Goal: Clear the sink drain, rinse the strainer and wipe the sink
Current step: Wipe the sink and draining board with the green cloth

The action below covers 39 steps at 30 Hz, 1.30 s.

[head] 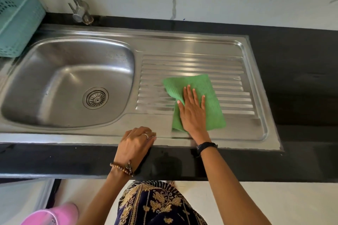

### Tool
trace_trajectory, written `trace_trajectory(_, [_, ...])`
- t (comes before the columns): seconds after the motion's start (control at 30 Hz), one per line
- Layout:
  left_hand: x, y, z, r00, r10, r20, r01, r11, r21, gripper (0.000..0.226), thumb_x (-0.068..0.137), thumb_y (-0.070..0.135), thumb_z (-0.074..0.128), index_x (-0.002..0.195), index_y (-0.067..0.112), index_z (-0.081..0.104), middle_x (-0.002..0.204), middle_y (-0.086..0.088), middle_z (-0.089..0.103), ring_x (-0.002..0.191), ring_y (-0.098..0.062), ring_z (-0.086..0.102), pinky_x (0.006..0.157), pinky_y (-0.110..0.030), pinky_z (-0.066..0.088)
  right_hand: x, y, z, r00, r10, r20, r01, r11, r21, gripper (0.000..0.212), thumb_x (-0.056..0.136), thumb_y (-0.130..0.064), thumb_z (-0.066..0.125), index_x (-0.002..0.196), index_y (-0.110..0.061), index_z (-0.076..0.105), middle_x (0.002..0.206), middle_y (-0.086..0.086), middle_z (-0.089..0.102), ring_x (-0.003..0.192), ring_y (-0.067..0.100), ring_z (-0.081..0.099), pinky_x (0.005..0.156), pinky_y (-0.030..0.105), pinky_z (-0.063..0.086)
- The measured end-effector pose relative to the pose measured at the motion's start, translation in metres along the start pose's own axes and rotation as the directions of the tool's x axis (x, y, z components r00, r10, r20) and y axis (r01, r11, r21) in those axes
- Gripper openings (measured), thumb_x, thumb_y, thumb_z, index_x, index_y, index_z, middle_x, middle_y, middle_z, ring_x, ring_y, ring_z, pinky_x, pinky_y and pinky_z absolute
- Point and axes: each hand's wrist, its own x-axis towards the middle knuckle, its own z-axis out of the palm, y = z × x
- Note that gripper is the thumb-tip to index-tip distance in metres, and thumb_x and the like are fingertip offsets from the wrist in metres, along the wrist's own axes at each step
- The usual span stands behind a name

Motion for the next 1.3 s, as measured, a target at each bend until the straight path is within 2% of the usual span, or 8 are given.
trace_trajectory(0.1, [-0.002,0.001,0.002,1.000,0.003,0.016,-0.003,1.000,0.008,0.022,0.087,0.024,0.055,0.094,0.012,0.072,0.097,-0.006,0.069,0.086,-0.026,0.065,0.077,-0.037,0.051,-0.003,0.037,-0.011,0.997,0.070,-0.013,-0.070,0.997,-0.008,0.056,0.101,-0.040,0.015,0.150,-0.016,0.002,0.159,-0.001,0.000,0.147,0.015,-0.002,0.118,0.043,-0.010])
trace_trajectory(0.23, [-0.006,0.001,0.005,0.999,-0.032,0.026,0.033,0.999,-0.033,0.020,0.090,0.025,0.055,0.100,0.015,0.069,0.107,-0.002,0.065,0.097,-0.021,0.061,0.085,-0.038,0.049,-0.012,0.100,-0.031,0.978,0.203,-0.043,-0.204,0.979,-0.016,0.056,0.100,-0.043,0.012,0.149,-0.018,0.000,0.158,-0.001,-0.002,0.146,0.014,-0.003,0.118,0.047,-0.007])
trace_trajectory(0.33, [-0.007,0.002,0.005,0.999,-0.041,0.018,0.042,0.998,-0.043,0.020,0.090,0.025,0.055,0.100,0.015,0.069,0.107,-0.002,0.065,0.096,-0.021,0.060,0.085,-0.037,0.049,-0.023,0.137,-0.045,0.972,0.232,-0.032,-0.233,0.972,-0.018,0.056,0.101,-0.040,0.015,0.149,-0.017,0.000,0.159,0.001,0.000,0.146,0.015,-0.001,0.118,0.046,-0.006])
trace_trajectory(0.47, [-0.007,0.002,0.005,0.998,-0.056,0.020,0.057,0.997,-0.056,0.021,0.090,0.026,0.053,0.100,0.015,0.068,0.106,-0.003,0.063,0.094,-0.021,0.059,0.081,-0.037,0.049,-0.037,0.149,-0.053,0.980,0.201,-0.002,-0.201,0.980,-0.003,0.055,0.102,-0.036,0.019,0.150,-0.016,0.001,0.159,0.004,0.000,0.146,0.016,-0.002,0.119,0.040,-0.007])
trace_trajectory(0.63, [-0.008,-0.001,0.005,0.998,-0.051,0.032,0.054,0.995,-0.087,0.022,0.091,0.027,0.053,0.102,0.015,0.068,0.106,-0.004,0.062,0.094,-0.021,0.058,0.081,-0.038,0.049,-0.054,0.149,-0.054,0.978,0.173,0.116,-0.163,0.982,-0.090,0.059,0.101,-0.037,0.019,0.148,-0.017,-0.011,0.158,0.003,-0.012,0.145,0.018,-0.011,0.117,0.042,-0.010])
trace_trajectory(0.83, [-0.011,-0.007,0.002,1.000,0.029,0.013,-0.028,0.996,-0.086,0.020,0.088,0.019,0.058,0.104,0.011,0.068,0.104,-0.008,0.065,0.092,-0.026,0.061,0.081,-0.041,0.052,-0.071,0.136,-0.049,0.980,0.062,0.187,-0.036,0.989,-0.141,0.059,0.100,-0.040,0.018,0.141,-0.022,-0.021,0.154,-0.003,-0.021,0.142,0.015,-0.019,0.115,0.043,-0.012])
trace_trajectory(1.03, [-0.015,-0.021,-0.006,1.000,0.014,-0.011,-0.015,0.995,-0.096,0.020,0.088,0.017,0.059,0.103,0.008,0.068,0.104,-0.010,0.065,0.091,-0.026,0.061,0.078,-0.043,0.053,-0.075,0.119,-0.046,0.970,-0.031,0.239,0.079,0.978,-0.194,0.061,0.099,-0.043,0.017,0.140,-0.021,-0.023,0.150,-0.004,-0.026,0.139,0.013,-0.024,0.115,0.042,-0.013])
trace_trajectory(1.3, [-0.018,-0.037,-0.016,0.999,-0.003,-0.035,0.000,0.995,-0.105,0.018,0.088,0.015,0.058,0.100,0.008,0.069,0.100,-0.009,0.066,0.087,-0.026,0.061,0.074,-0.038,0.051,-0.073,0.073,-0.036,0.952,-0.114,0.283,0.172,0.967,-0.190,0.065,0.086,-0.055,-0.005,0.140,-0.022,-0.022,0.151,-0.006,-0.025,0.140,0.012,-0.023,0.116,0.043,-0.014])
